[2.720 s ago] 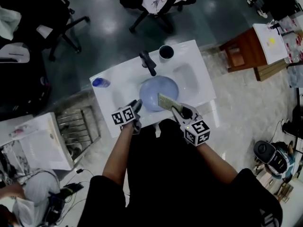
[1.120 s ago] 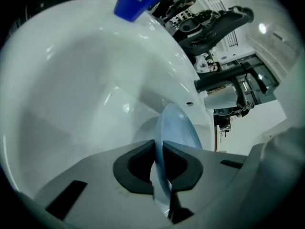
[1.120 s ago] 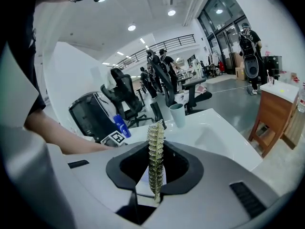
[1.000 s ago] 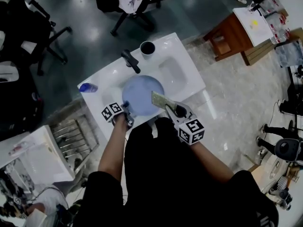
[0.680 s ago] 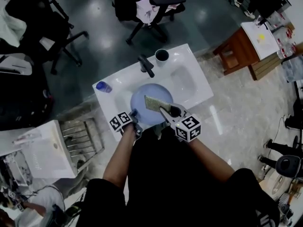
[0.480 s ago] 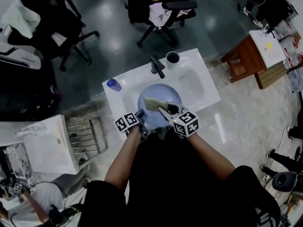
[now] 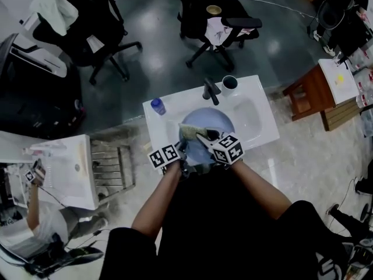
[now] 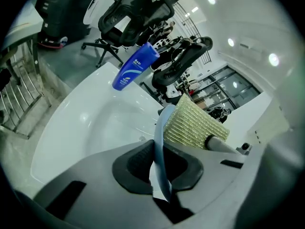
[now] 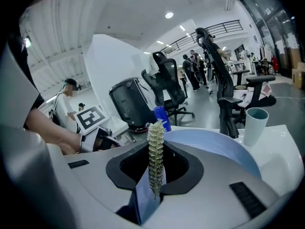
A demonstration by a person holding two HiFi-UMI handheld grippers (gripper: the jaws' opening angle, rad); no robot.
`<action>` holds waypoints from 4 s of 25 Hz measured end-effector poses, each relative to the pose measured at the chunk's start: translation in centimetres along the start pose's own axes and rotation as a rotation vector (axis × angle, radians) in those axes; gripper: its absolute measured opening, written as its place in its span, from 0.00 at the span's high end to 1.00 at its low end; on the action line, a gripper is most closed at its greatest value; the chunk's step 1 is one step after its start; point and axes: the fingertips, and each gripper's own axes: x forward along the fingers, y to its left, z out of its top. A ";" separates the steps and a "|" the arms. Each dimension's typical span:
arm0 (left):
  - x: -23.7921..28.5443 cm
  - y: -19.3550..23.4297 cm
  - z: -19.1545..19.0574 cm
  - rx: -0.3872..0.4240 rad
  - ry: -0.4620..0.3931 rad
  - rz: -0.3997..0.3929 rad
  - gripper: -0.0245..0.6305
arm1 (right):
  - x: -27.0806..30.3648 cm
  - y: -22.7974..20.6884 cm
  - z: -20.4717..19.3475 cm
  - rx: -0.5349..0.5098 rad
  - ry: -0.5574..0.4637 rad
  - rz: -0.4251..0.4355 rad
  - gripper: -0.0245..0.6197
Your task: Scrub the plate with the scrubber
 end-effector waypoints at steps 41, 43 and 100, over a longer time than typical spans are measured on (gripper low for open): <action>-0.4 -4.0 -0.8 0.061 0.045 -0.085 0.91 | 2.1 -8.7 2.9 -0.476 0.105 -0.387 0.85; -0.3 -4.1 -0.9 0.053 0.048 -0.088 0.91 | 1.8 -9.4 2.9 -0.480 0.118 -0.406 0.85; 4.6 -5.2 -4.5 -0.112 -0.051 0.003 0.88 | -14.2 -19.6 -8.5 -0.385 0.490 -0.381 0.85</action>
